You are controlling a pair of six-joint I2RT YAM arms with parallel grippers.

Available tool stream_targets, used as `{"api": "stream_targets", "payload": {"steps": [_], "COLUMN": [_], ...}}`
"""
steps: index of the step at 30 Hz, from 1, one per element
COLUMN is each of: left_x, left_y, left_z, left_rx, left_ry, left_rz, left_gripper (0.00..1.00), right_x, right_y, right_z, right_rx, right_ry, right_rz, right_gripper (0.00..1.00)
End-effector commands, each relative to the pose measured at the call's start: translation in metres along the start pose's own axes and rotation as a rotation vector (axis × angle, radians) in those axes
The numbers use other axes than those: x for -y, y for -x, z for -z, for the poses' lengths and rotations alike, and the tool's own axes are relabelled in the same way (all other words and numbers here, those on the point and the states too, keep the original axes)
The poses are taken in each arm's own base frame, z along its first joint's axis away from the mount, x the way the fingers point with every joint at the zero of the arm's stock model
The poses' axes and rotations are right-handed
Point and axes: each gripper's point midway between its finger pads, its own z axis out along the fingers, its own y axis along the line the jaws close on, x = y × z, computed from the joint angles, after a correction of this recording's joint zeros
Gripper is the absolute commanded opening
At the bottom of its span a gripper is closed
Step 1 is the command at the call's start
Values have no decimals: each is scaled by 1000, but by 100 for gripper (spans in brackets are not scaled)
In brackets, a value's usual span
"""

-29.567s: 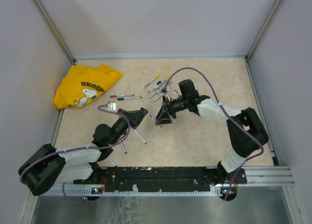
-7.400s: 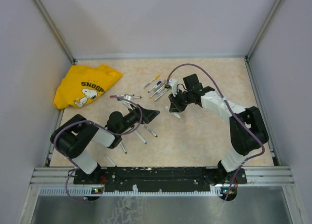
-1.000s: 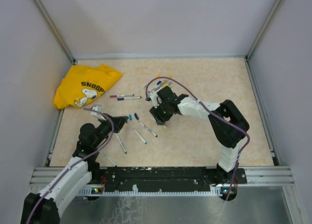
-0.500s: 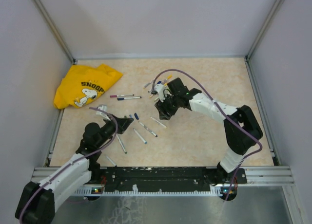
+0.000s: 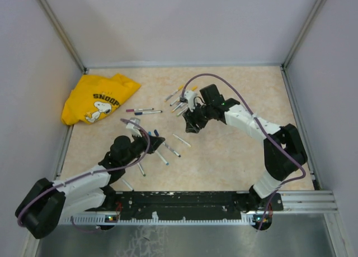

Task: Open the pen caps
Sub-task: Place the pen cap at the center of the board.

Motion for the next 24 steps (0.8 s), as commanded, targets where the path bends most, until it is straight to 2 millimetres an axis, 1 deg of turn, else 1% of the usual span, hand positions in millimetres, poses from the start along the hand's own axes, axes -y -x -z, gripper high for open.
{"api": "stream_targets", "payload": {"steps": [1,16,21,24], "left_x": [12,3,-5,-14], "left_y": [13,-8,-12,-14], "left_z": [-13,-46,-53,-57], "left_rx": [35,-88,-105,-116], "left_ry": [-11,106,154,209], "left_rz": [-27,-33,-30,-25], "left_gripper": [0,0,0,0], "right_x": [0,3,4,4], "right_y": [27,26,26,26], "right_z": [20,20,21,21], "right_rx": [89,92,94,95], "right_ry": [-8,-14,-17,-17], "right_rz": [51,46,44,45], "right_gripper": [52,52,52,52]}}
